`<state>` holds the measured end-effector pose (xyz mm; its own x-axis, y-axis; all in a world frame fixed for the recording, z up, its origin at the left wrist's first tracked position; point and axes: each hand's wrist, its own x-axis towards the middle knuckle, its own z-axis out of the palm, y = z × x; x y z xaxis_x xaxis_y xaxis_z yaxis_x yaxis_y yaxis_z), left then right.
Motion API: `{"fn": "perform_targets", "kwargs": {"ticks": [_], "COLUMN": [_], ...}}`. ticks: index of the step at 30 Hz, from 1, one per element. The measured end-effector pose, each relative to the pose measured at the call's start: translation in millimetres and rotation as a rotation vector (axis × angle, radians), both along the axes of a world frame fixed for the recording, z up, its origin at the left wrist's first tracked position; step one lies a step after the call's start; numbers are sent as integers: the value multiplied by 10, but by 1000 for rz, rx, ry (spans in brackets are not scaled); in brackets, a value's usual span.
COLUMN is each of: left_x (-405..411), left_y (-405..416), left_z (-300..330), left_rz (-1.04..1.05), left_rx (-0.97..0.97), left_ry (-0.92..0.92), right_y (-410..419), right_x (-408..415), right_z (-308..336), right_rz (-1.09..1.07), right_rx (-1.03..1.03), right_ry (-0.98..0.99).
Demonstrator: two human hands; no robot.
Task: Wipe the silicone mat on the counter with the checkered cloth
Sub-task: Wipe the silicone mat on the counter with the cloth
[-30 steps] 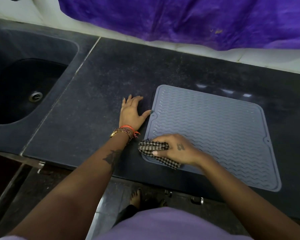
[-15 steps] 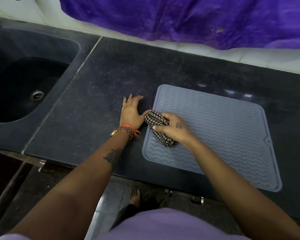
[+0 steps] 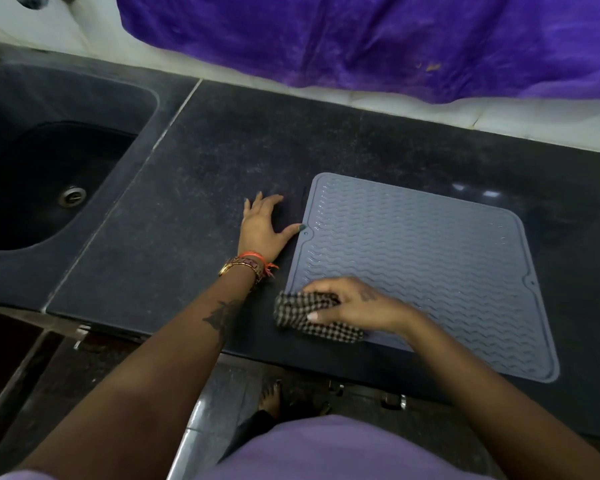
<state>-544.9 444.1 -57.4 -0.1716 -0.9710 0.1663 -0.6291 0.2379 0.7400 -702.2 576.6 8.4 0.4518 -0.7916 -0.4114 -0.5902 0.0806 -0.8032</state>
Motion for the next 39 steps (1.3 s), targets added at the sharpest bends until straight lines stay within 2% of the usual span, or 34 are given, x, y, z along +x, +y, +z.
{"fn": "perform_targets", "kwargs": {"ticks": [3, 5, 8, 10, 21, 25, 27, 31, 34, 37, 39], "left_x": [13, 15, 15, 22, 22, 23, 24, 21, 13, 11, 14], "left_y": [-10, -9, -14, -26, -61, -52, -37, -25, -24, -21, -21], "left_z": [-7, -5, -7, -12, -39, -37, -29, -20, -12, -12, -12], "left_rz": [6, 21, 15, 5, 9, 15, 23, 19, 23, 22, 21], "left_rx": [30, 62, 41, 38, 79, 103, 109, 107, 96, 109, 118], "left_ry": [24, 20, 28, 28, -24, -31, -20, -18, -24, -31, -37], "right_y": [-157, -336, -517, -517, 11, 8, 0, 8, -29, -70, -136], "right_x": [-131, -164, -96, -12, 135, -62, -245, -470, -392, -230, -149], "right_z": [36, 30, -43, -73, -50, -12, 33, 51, 8, -28, -39], "right_rz": [-347, -419, -298, -207, 99, 134, -6, -626, -809, -832, -825], "right_rx": [90, 23, -127, -205, -248, -84, 35, 265, 429, 437, 351], "right_ry": [-205, -139, 178, 279, 280, 250, 97, -514, -810, -818, -707]}}
